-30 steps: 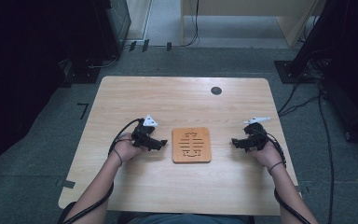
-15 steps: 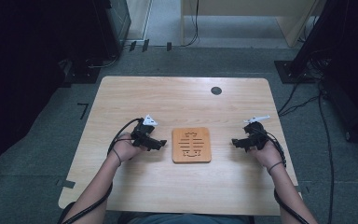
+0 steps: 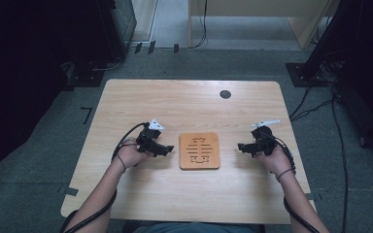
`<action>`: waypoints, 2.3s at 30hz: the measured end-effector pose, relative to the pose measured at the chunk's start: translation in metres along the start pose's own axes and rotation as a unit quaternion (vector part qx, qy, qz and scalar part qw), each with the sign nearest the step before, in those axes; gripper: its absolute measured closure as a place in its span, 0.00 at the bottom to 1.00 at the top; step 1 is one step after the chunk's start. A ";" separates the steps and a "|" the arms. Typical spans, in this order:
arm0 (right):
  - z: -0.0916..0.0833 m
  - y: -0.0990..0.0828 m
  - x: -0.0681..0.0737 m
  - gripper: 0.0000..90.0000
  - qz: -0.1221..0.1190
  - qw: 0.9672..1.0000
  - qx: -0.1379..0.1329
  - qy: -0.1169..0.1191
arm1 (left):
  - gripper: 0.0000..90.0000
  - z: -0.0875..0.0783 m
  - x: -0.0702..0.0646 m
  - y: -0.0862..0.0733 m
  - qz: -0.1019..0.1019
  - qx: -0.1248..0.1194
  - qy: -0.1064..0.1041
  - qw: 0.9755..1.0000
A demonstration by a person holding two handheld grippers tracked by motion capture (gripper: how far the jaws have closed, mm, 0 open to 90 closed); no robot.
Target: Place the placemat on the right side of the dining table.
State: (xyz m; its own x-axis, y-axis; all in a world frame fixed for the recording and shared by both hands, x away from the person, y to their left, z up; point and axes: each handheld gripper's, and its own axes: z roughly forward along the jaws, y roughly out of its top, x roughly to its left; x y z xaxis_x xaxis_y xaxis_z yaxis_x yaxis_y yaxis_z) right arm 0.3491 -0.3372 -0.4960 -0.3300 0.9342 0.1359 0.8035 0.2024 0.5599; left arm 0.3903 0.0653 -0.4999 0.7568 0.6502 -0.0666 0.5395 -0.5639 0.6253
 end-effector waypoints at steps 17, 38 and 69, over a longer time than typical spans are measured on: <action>0.001 0.004 0.012 0.23 -0.010 1.000 -0.004 0.010 | 0.15 -0.002 0.000 0.001 0.001 -0.006 0.000 1.000; 0.005 0.008 0.028 0.24 -0.027 1.000 -0.005 0.016 | 0.15 -0.003 -0.005 0.002 0.012 -0.007 -0.009 1.000; 0.020 0.013 0.046 0.23 -0.051 0.999 -0.003 0.014 | 0.14 -0.004 -0.011 0.000 0.017 -0.011 -0.009 1.000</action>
State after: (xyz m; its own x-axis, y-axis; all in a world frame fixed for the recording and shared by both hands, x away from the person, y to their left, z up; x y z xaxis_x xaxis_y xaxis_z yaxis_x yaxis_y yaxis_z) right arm 0.3546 -0.2860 -0.4986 -0.4241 0.9000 0.1010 0.7621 0.2944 0.5767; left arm 0.3808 0.0604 -0.4966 0.7806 0.6223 -0.0586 0.5055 -0.5733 0.6448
